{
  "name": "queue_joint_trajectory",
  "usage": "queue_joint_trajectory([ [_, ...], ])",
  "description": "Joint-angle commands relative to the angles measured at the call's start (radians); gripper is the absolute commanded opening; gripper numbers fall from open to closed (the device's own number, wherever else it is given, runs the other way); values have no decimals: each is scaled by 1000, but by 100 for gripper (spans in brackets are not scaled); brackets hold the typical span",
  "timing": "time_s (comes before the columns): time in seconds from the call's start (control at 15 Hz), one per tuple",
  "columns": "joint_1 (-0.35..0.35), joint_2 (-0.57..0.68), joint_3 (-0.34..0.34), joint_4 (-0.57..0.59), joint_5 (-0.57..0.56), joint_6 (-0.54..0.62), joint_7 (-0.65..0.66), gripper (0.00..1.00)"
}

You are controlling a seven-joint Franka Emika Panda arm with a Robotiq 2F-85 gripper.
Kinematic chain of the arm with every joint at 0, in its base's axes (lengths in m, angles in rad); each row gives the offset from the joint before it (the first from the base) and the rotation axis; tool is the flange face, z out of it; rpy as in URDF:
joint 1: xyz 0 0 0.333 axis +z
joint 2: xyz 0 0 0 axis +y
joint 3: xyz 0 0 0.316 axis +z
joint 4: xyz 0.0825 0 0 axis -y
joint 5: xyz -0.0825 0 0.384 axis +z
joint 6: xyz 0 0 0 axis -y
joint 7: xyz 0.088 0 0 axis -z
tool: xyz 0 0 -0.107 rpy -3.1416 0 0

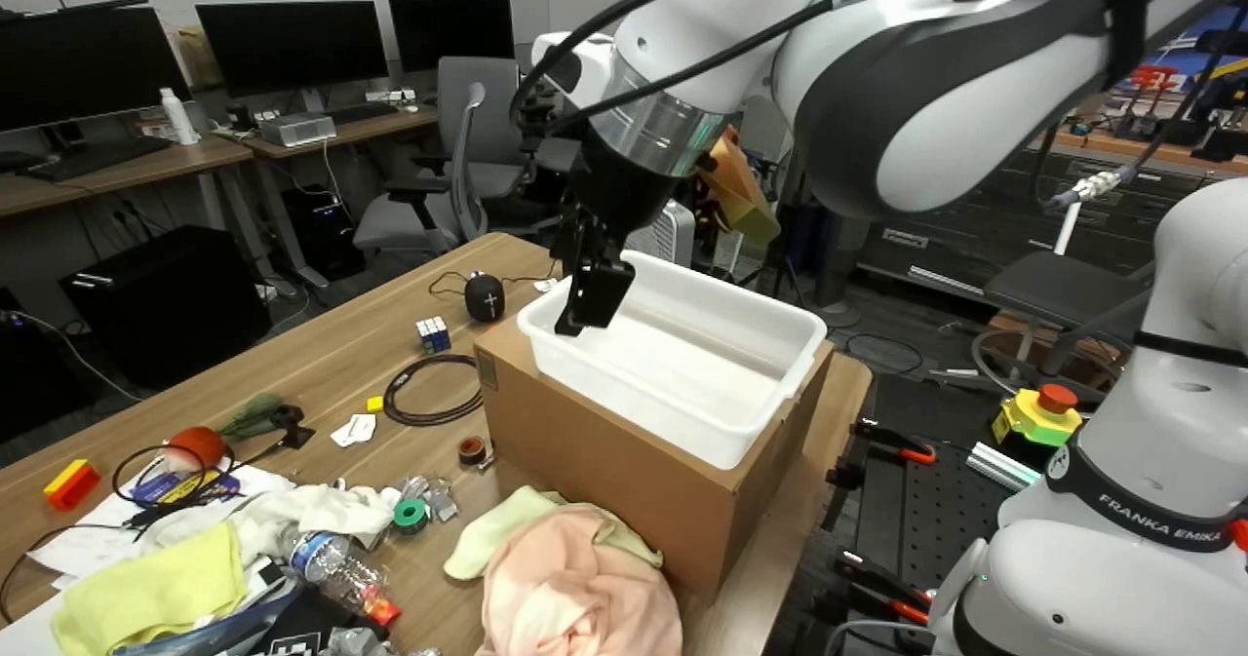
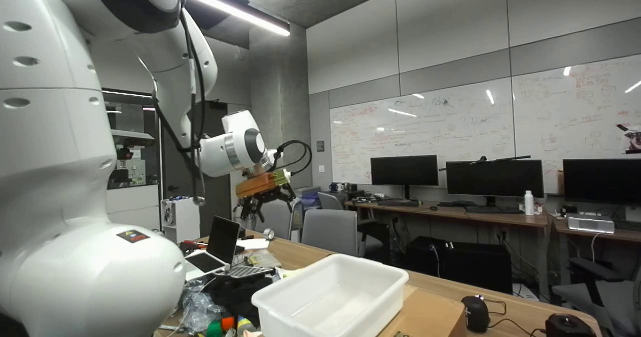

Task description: Remove the clothes from the box and put them on the table

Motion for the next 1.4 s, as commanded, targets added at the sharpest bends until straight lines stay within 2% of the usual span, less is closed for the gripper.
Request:
queue_joint_trajectory([
  [0.0, -118, -43, -29, 9, -128, 17, 110, 100],
  [0.27, -239, -81, -80, -17, -225, 162, 206, 100],
  [0.47, -322, -120, -105, -49, -256, 275, 277, 100],
  [0.53, -355, -137, -105, -57, -266, 280, 307, 100],
  [0.6, -362, -147, -116, -64, -250, 254, 296, 100],
  [0.93, -380, -227, -139, -82, -222, -95, 198, 100],
  [1.0, -404, -251, -136, -101, -268, -77, 238, 100],
  [1.2, -410, -334, -185, -181, -259, 60, 227, 100],
  [1.27, -398, -364, -214, -215, -227, 98, 186, 100],
  [1.33, -367, -391, -250, -241, -174, 84, 127, 100],
])
